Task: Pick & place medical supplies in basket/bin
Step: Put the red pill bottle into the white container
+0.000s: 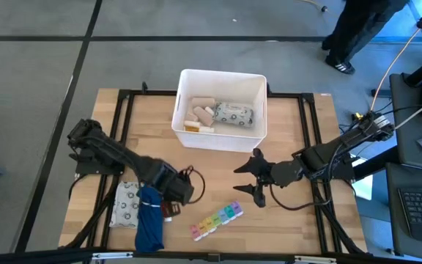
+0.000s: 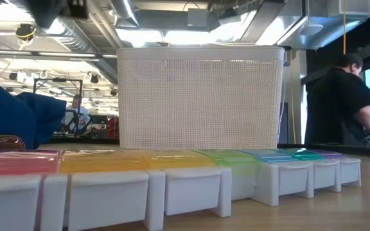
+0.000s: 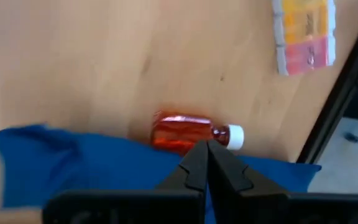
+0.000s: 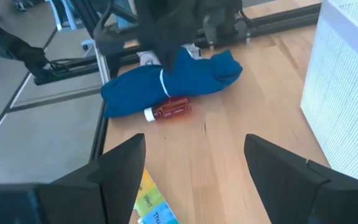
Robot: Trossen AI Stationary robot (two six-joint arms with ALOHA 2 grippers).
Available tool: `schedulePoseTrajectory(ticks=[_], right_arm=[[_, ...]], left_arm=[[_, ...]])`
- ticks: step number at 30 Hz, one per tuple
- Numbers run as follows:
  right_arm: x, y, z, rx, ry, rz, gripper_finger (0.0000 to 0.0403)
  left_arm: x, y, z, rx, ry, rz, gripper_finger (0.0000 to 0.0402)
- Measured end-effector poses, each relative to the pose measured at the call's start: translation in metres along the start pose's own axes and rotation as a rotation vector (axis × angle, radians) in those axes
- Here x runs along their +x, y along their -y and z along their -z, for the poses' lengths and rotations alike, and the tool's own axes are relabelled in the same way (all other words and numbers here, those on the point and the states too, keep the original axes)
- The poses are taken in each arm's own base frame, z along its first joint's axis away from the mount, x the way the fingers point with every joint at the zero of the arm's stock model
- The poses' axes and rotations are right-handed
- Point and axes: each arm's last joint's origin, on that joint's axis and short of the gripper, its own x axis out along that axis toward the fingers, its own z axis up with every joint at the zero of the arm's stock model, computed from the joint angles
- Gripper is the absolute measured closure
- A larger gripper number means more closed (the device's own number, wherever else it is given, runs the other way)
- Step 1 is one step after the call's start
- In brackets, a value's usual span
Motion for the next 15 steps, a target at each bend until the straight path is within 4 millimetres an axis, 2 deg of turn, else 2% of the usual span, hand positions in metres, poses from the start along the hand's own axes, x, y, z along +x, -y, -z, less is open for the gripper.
schedulePoseTrajectory(ticks=[3, 7, 15], right_arm=[[0.008, -0.001, 0.005, -0.008, -0.023, 0.009, 0.0128], [0.018, -0.003, 0.011, -0.021, -0.05, 0.022, 0.0127], [0.024, -0.004, 0.017, -0.034, -0.098, 0.007, 0.0128]], left_arm=[[0.022, 0.003, 0.006, 0.051, -0.007, 0.023, 0.04], [0.04, 0.003, 0.018, 0.175, -0.037, 0.008, 0.04], [0.054, 0.019, 0.044, 0.877, 0.047, -0.107, 0.0396]])
